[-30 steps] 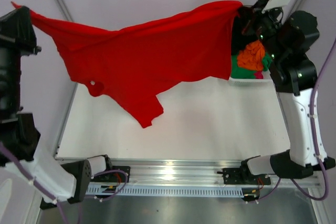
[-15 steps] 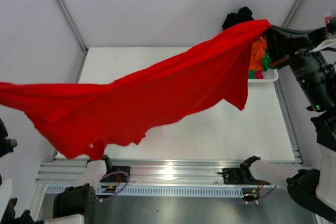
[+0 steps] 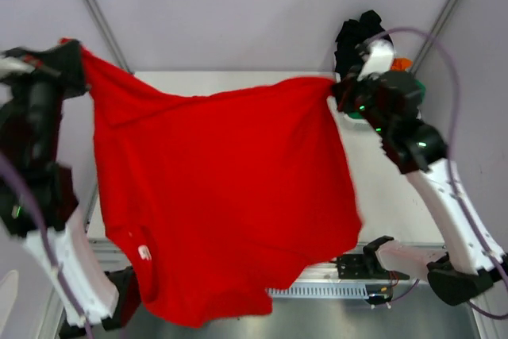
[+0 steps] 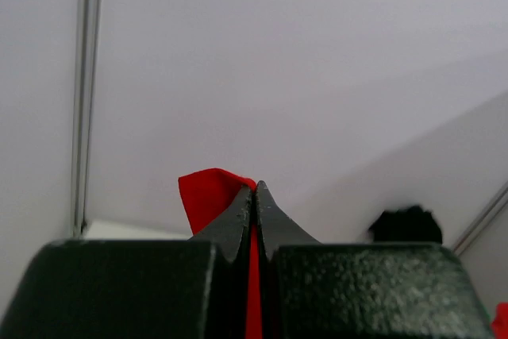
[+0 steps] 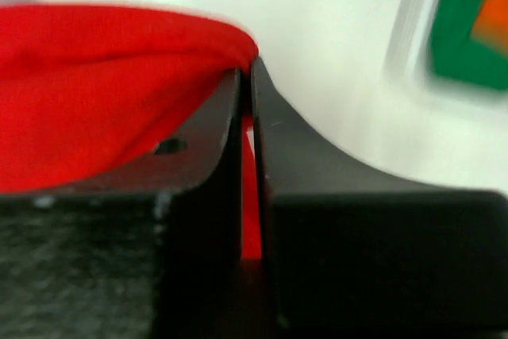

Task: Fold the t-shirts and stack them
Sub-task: Flatten the tshirt out

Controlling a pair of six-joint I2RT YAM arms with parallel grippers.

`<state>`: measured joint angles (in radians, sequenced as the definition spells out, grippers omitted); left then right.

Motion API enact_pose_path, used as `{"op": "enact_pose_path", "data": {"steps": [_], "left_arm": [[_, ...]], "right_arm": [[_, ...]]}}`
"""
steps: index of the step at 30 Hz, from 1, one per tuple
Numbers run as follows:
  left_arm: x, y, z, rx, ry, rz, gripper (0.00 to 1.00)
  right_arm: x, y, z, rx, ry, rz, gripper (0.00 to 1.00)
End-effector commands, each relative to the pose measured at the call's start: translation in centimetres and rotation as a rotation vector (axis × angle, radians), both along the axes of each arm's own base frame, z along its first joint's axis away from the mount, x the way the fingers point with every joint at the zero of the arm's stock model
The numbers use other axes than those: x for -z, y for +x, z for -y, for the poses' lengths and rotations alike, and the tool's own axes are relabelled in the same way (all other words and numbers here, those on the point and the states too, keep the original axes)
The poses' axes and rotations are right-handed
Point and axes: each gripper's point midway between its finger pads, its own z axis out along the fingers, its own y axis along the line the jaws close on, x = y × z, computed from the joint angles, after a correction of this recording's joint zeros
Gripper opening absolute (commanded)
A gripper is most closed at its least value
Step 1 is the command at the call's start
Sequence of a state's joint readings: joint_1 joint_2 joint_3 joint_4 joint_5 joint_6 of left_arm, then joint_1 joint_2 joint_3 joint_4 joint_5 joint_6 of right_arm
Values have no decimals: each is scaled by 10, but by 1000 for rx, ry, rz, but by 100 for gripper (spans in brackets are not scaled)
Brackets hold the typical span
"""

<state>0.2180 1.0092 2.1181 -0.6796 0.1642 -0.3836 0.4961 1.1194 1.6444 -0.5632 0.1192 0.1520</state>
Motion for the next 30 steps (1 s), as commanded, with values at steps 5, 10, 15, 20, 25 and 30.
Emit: {"op": "enact_pose_path", "data": {"steps": [5,10,15,20,25,30], "left_arm": [[182,168,-20,98,-103,-406,0],[247,217,-27,118,-110,-412,1],[300,263,-30,161,-117,-434,1],[327,311,-39,152,-113,-504,1],[345,362,-32,157,-89,-545,1],[371,403,-19,143,-86,-603,1]], "right_arm": [[145,58,5,107,119,-226,0],[238,89,-5,104,76,-349,0],[304,125,-21,91,56,-414,0],[350,171,-25,120,44,-447,0],[372,225,-21,122,46,-463,0],[377,265,-14,119,31,-450,0]]}}
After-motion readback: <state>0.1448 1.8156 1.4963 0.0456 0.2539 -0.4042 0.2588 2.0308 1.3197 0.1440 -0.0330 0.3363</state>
